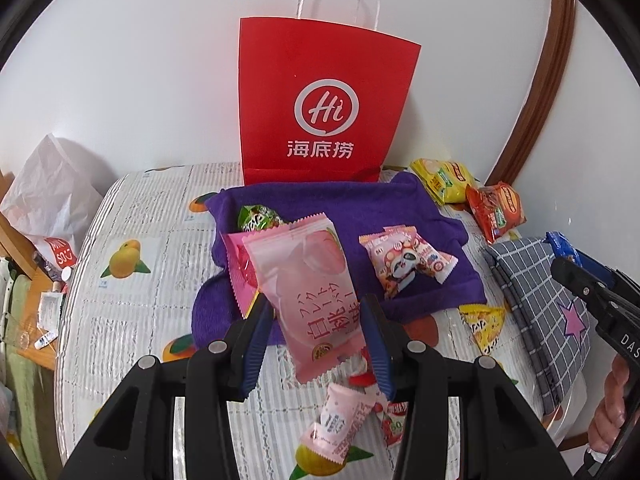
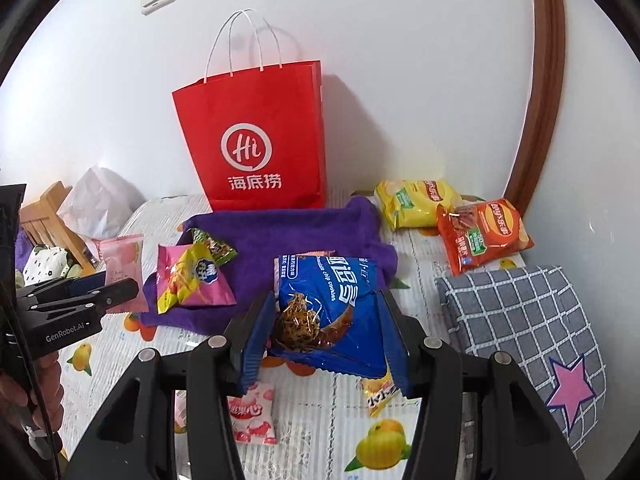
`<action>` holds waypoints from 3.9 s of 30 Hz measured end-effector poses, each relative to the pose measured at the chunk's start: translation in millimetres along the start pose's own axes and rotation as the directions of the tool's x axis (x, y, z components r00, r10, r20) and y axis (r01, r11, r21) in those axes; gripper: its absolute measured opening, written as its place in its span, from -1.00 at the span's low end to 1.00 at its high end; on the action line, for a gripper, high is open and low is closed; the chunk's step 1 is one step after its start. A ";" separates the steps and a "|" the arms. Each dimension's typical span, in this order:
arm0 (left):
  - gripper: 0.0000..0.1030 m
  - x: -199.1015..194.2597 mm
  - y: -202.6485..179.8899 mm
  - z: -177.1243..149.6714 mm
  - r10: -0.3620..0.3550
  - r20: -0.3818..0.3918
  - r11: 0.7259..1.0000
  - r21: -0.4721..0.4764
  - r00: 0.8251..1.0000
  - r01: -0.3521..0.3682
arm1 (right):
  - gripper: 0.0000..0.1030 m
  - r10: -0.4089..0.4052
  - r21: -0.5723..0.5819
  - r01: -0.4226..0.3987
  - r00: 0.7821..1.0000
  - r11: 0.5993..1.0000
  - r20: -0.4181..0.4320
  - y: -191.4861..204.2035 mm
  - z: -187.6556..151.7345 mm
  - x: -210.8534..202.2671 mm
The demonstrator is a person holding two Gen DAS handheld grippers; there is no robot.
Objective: Organize snacks
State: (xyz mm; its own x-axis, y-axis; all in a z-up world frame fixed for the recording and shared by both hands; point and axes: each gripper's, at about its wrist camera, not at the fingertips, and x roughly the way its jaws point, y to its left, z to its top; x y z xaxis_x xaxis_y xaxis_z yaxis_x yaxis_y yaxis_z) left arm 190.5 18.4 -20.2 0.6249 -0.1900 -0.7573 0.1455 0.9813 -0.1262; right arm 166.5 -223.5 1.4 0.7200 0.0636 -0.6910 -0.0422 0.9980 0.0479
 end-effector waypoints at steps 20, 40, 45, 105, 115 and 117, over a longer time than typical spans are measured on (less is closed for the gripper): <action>-0.16 40.5 6.6 26.6 -0.040 -0.004 0.999 -0.004 0.999 0.040 | -0.01 -0.008 0.020 0.008 1.000 1.000 0.016 -11.3 36.1 38.4; -0.16 87.2 5.7 53.0 -0.030 -0.051 1.000 -0.011 0.998 0.030 | -0.01 -0.016 0.086 0.018 1.000 0.996 -0.015 -39.4 43.5 94.3; -0.16 101.6 1.0 57.8 -0.023 -0.071 1.000 0.001 0.997 0.023 | -0.01 0.007 0.091 -0.004 0.999 0.996 -0.035 -39.5 44.7 113.5; 0.12 57.5 -1.5 17.2 -0.008 -0.113 1.000 -0.029 0.994 0.004 | 0.03 -0.077 0.060 0.082 0.994 0.995 -0.080 -48.9 -7.1 67.5; 0.12 32.8 -3.3 -27.4 -0.010 -0.125 0.999 -0.036 0.992 0.005 | 0.03 -0.072 0.044 0.078 0.990 0.996 -0.121 -53.7 -61.2 49.3; 0.15 31.8 -3.8 -34.8 -0.005 -0.135 0.999 -0.032 0.991 0.001 | 0.03 -0.059 0.041 0.065 0.991 0.997 -0.120 -51.5 -70.5 50.3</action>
State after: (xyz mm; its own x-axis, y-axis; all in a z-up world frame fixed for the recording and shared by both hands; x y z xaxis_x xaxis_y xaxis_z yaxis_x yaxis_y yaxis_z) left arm 183.1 9.7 -66.1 0.5151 -0.1893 -0.8360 0.1212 0.9816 -0.1476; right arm 156.0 -271.4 -86.7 0.6326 0.0043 -0.7745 0.0326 0.9990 0.0322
